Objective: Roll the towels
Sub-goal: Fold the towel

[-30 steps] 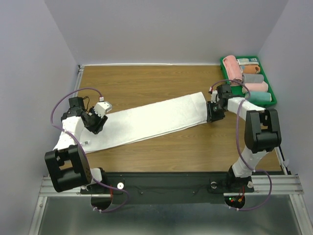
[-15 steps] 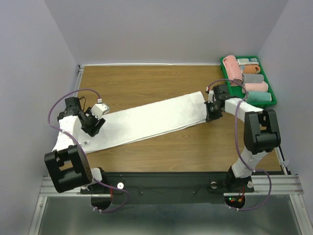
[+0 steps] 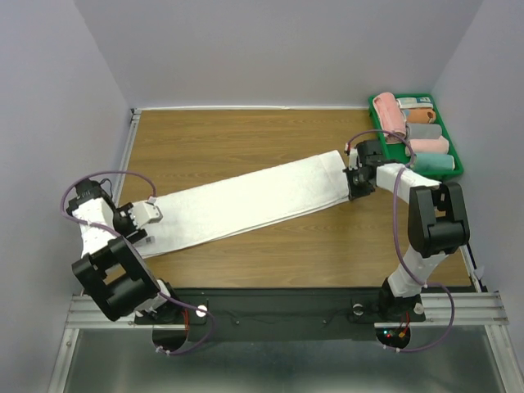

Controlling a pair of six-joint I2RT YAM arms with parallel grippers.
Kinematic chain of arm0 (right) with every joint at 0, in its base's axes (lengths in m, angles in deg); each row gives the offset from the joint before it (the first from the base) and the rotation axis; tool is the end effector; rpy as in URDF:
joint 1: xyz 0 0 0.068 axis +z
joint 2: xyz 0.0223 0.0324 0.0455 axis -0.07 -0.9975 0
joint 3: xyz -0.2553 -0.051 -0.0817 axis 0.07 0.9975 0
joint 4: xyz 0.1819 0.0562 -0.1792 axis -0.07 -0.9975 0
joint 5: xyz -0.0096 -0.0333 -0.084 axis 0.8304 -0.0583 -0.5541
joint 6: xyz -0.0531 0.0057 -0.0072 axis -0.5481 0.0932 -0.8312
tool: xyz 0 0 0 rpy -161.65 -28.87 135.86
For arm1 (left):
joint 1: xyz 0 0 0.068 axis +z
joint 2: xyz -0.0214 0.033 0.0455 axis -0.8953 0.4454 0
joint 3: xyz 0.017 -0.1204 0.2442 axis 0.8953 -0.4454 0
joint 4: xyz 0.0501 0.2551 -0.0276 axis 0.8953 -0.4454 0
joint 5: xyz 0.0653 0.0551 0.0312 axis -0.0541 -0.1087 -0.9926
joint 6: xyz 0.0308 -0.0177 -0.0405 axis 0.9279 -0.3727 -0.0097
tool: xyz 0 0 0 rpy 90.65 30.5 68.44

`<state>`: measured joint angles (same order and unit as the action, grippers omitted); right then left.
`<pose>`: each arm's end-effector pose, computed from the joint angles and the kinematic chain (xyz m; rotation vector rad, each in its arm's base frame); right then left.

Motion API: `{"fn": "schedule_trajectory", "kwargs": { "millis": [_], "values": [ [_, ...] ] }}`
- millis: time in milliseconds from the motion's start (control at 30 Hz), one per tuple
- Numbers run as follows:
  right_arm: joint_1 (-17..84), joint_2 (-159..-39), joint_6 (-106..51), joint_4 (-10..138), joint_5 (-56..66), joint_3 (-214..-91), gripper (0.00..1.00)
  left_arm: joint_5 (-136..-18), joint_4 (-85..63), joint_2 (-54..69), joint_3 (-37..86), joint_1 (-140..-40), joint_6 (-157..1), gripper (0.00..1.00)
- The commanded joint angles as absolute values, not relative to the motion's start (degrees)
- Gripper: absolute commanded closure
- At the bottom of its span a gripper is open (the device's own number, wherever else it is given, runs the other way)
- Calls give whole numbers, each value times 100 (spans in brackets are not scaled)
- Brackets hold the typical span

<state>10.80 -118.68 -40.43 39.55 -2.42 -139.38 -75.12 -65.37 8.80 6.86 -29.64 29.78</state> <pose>0.3448 0.0415 0.1702 -0.3023 2.6603 0.0209 0.2008 0.1271 0.2291 1.5071 2.4238 0.2489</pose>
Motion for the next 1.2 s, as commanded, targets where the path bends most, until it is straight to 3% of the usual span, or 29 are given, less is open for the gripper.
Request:
{"fn": "schedule_trajectory", "kwargs": {
  "millis": [0,300,867,1167],
  "values": [
    [964,-12129,-4259,3903,-796,-13963,99,-8092,-6373,483,45,-2822,3998,30],
    [964,-12164,-4285,3824,-744,-14034,99,-8207,-5624,376,-598,-2734,4350,32],
    [955,-12278,-4303,3780,-691,-14104,99,-7459,-6301,342,-562,-2717,4711,33],
    [938,-12287,-4303,3771,-708,-14113,99,-7714,-5693,482,-756,-2717,4728,46]
  ]
}}
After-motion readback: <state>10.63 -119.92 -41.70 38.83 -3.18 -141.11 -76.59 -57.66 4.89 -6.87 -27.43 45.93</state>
